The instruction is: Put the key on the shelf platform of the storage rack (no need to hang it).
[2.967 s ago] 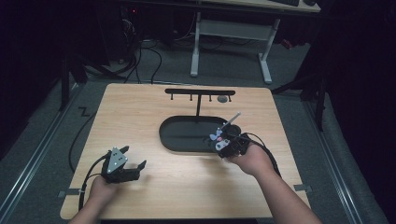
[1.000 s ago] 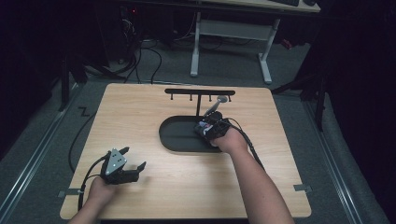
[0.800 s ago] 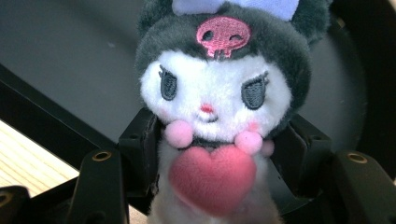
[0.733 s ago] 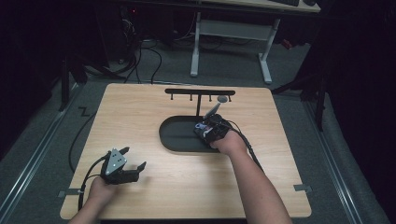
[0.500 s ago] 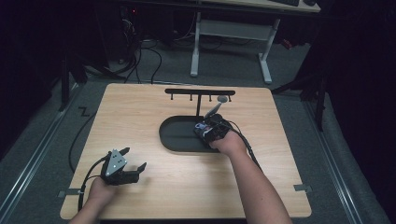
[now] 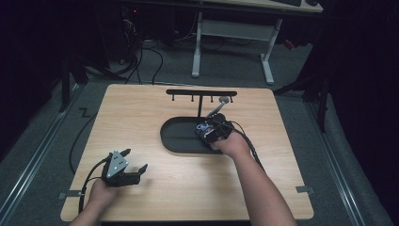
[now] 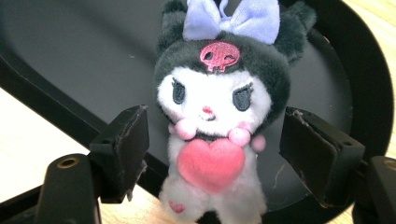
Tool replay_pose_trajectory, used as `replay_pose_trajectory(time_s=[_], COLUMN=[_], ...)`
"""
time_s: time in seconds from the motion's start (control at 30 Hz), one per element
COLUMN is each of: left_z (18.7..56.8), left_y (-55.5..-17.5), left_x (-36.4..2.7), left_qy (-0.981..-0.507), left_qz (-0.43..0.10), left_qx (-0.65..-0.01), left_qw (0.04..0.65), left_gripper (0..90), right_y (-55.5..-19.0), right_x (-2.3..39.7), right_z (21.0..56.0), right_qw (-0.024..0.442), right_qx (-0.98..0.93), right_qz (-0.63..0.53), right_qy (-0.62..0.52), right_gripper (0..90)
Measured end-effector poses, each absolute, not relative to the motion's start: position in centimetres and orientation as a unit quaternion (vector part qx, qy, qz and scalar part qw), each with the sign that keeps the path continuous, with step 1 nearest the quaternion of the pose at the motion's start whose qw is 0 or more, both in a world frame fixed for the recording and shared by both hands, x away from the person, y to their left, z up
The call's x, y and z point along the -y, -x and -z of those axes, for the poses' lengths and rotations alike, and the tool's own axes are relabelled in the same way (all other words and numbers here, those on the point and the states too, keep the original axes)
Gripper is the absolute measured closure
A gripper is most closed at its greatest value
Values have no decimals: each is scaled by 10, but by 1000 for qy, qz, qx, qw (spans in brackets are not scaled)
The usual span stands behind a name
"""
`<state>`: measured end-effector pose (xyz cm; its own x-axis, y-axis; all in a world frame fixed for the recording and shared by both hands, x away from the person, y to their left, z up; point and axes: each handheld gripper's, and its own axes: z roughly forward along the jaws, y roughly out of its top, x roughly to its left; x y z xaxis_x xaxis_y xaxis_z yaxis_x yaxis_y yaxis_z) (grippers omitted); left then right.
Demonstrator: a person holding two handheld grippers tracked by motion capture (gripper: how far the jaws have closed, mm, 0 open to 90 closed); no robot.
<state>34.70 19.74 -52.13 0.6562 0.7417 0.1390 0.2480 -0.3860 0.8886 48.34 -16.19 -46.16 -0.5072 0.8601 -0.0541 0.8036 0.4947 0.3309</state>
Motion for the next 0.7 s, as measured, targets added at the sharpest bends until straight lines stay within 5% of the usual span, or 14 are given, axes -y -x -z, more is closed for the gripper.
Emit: replay_pose_trajectory(time_s=[0.7], left_z=[522], left_y=[-349], left_x=[-195], left_qy=[-793], left_qz=[-267], left_qx=[-312], left_qw=[450], left_gripper=[155], right_y=[-458], right_x=[160], right_z=[447], right_qw=[145], right_qx=[-857], right_qz=[-171], right_qy=[-464], right_gripper=[234])
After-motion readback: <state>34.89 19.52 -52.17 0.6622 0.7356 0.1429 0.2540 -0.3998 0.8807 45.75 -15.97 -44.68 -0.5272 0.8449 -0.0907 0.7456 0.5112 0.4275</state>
